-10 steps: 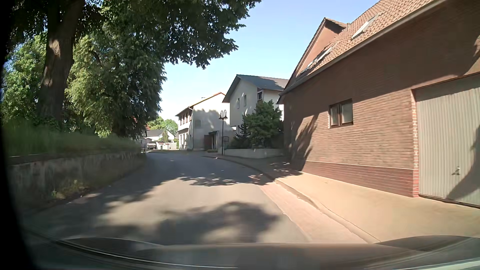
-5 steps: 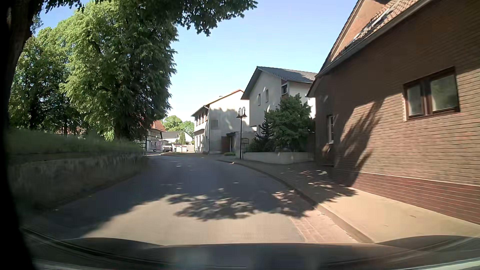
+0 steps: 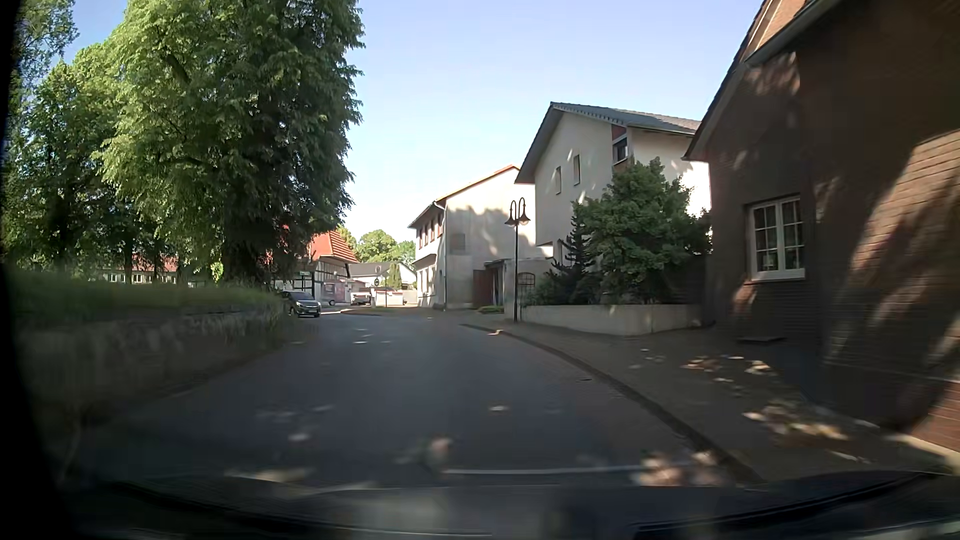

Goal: Follow the waypoints while adhering to traffic rules and regulations

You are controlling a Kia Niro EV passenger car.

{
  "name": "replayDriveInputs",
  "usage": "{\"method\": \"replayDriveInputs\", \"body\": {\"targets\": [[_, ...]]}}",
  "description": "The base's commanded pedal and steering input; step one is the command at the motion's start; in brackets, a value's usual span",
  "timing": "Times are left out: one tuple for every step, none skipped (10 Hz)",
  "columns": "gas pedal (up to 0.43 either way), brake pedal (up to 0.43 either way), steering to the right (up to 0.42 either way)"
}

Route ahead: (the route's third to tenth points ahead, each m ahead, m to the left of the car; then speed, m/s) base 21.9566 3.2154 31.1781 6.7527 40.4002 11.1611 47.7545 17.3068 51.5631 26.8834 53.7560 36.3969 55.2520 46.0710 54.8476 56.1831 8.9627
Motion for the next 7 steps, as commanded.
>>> {"method": "replayDriveInputs", "body": {"targets": [[0.157, 0.006, -0.064], [0.157, 0.006, -0.056], [0.157, 0.006, -0.048], [0.157, 0.012, -0.043], [0.157, 0.006, -0.034], [0.157, 0.006, -0.031], [0.157, 0.006, -0.031]]}}
